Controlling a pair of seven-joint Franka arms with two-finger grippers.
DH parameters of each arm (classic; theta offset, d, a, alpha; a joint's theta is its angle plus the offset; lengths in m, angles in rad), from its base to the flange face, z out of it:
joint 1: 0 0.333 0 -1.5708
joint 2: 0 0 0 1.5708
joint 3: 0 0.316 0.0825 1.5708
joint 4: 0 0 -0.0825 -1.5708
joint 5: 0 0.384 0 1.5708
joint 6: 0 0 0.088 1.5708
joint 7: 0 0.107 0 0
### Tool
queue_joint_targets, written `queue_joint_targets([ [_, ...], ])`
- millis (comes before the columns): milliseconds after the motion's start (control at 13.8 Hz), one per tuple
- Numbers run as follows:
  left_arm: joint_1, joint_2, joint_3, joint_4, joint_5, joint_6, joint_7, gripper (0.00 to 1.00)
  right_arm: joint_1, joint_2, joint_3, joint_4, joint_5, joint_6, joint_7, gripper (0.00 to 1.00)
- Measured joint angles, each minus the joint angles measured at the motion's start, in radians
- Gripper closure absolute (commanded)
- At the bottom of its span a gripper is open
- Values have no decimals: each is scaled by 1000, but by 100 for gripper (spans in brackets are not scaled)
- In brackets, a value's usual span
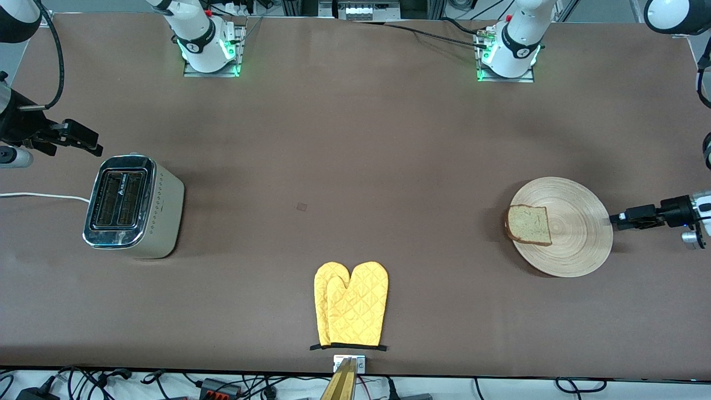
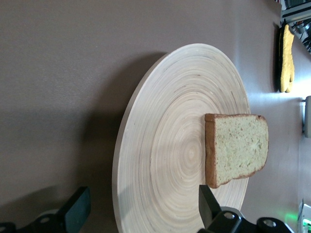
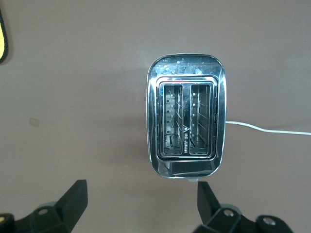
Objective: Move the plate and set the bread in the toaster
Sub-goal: 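Reach the left gripper down to the rim of the wooden plate, then slide the wooden plate with the left gripper toward the toaster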
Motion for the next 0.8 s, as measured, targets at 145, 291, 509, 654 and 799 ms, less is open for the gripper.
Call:
queue_joint_targets([
  [145,0,31,0,11,-12,0,0,24,0,-1,0,0,0,0,0,0],
  [291,0,47,0,19,-24,0,-3,42,0,-1,0,0,0,0,0,0],
  [509,0,49,-1,20,-27,-1,-6,54,0,-4,0,0,0,0,0,0],
  [654,1,49,-1,20,-27,-1,-6,56,0,-6,0,0,0,-1,1,0],
  [799,1,51,-1,20,-27,-3,-7,56,0,-6,0,-3,0,-1,1,0],
])
